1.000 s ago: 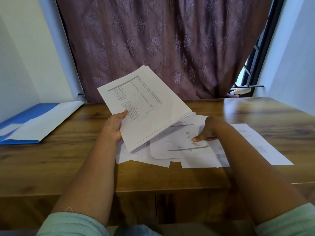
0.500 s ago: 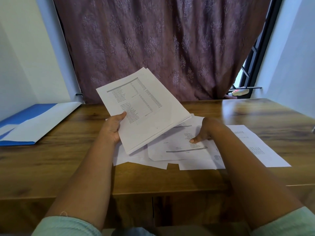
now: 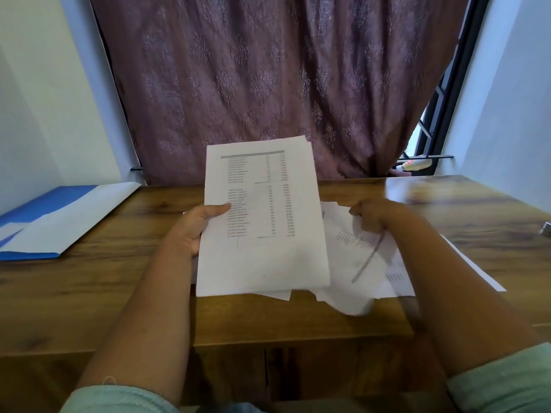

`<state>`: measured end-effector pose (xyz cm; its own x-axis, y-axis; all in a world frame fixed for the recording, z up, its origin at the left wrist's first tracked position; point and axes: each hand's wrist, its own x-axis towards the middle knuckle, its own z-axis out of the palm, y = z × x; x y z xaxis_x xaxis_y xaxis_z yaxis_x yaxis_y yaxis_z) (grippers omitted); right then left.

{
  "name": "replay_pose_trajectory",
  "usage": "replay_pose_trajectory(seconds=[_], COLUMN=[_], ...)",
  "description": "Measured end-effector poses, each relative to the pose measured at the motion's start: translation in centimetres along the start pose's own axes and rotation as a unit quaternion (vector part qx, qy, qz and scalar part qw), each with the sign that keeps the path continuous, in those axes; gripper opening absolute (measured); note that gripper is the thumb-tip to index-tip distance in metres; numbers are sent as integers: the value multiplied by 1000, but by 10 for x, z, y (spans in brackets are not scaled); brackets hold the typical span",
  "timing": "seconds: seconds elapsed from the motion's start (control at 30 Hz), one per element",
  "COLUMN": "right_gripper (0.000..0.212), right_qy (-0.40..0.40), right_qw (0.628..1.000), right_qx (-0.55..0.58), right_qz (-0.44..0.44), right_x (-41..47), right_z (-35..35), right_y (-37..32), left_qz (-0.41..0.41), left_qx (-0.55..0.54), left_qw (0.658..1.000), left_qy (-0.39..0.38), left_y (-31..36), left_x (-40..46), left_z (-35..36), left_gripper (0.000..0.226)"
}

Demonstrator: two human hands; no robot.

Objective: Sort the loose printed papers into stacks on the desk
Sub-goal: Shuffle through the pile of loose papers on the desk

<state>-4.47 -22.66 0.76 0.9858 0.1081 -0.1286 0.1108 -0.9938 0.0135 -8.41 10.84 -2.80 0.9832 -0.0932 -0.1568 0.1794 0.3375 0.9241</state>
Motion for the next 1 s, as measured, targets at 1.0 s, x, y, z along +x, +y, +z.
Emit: replay_pose_trajectory(seconds=[1.0], right_gripper=[80], right_qy=[42], right_qw=[712], right_qx=[697], right_qz=[72], right_x=[-70], right_z=[55], right_y=[23], left_qz=[102], left_qx=[61], left_qw=[992], left_qy=[-48], left_y=[-15], left_x=[10], left_z=[106], left_gripper=[35])
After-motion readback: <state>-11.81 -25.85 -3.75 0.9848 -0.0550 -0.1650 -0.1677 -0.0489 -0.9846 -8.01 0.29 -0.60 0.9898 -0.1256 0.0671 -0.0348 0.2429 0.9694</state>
